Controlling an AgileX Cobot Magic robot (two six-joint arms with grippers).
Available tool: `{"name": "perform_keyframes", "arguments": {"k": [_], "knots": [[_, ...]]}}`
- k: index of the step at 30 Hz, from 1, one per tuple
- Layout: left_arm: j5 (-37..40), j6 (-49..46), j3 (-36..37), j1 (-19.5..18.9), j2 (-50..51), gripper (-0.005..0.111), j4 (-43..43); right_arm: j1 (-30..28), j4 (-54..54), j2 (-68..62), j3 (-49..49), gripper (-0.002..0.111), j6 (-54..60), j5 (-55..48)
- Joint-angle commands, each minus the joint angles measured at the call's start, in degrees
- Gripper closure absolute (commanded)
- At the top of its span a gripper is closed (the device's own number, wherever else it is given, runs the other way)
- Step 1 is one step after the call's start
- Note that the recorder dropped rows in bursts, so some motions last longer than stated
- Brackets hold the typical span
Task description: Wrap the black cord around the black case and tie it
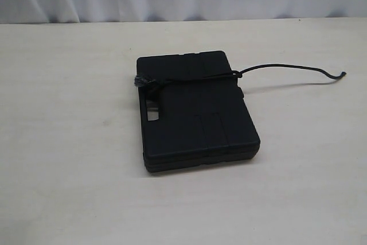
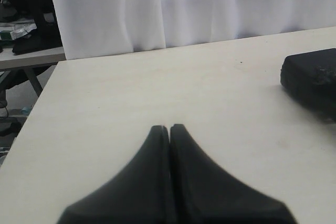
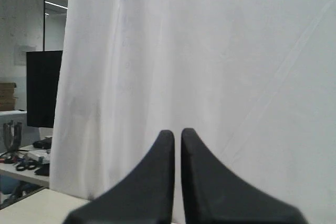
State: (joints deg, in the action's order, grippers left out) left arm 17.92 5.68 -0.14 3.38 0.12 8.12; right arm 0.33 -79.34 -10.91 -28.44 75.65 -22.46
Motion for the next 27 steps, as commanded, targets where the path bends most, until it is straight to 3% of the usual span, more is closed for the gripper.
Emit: {"name": "perform_keyframes", "arguments": {"k": [1,6,10,15,27], "knots": [[-0.2,0.3,0.1,0.3,-0.1,0.107,0.2,0.2,13.7,2.4,0.6,0.104,-10.5,3.6],[-0.2,0.3,0.1,0.3,-0.1,0.107,0.2,0.5,47.0,5.3,2.5,0.104,-45.7,7.2],[-0.2,0.3,0.1,0.3,-0.1,0.107,0.2,0.5,63.2,8.1,6.6,0.104,-61.3,11.5],[-0.2,0.3,0.1,0.3,-0.1,0.107,0.2,1.5,65.1,10.9,14.3,0.104,-64.7,20.9],[-0.2,0.3,0.1,0.3,-0.1,0.107,0.2,5.1,65.9,10.9,20.1,0.104,-62.9,24.6]]}}
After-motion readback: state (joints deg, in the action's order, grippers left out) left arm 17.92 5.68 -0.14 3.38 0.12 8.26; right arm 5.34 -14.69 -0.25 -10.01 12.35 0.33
